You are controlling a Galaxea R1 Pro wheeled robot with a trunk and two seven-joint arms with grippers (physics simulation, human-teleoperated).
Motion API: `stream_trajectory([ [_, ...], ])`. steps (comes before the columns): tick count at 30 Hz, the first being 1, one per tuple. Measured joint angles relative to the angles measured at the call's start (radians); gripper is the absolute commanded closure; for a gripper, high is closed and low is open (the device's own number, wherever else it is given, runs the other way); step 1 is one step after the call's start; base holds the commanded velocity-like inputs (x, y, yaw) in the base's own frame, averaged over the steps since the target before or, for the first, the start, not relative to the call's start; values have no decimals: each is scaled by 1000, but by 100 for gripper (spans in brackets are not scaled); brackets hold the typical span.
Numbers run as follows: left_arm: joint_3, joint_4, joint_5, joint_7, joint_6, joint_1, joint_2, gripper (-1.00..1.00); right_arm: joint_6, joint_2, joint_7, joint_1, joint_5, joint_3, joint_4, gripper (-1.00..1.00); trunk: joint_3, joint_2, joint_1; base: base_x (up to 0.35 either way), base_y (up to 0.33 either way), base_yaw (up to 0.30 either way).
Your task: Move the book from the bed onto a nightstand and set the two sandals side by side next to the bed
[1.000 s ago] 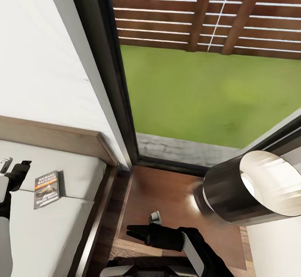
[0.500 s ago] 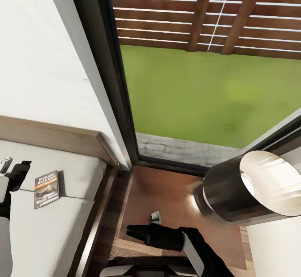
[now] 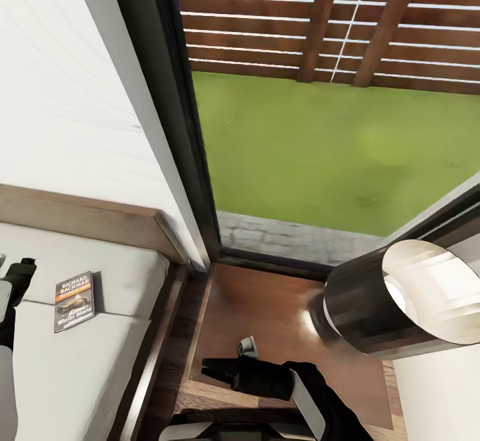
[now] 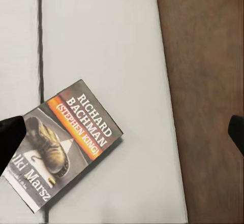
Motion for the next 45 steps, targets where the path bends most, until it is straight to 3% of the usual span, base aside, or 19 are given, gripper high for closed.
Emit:
stream_trajectory([
  [5,-24,18,1,81,-116,0,-1,-100,0,0,0,0,0,0,0,-100,0,0,0,0,0,0],
  [11,-169,28,7,106,-153,0,-7,-100,0,-1,0,0,0,0,0,-100,0,0,0,0,0,0],
  [12,-175,28,7,106,-153,0,-8,-100,0,0,0,0,0,0,0,-100,0,0,0,0,0,0],
  [45,-185,36,8,98,-151,0,-11,-100,0,0,0,0,0,0,0,-100,0,0,0,0,0,0],
])
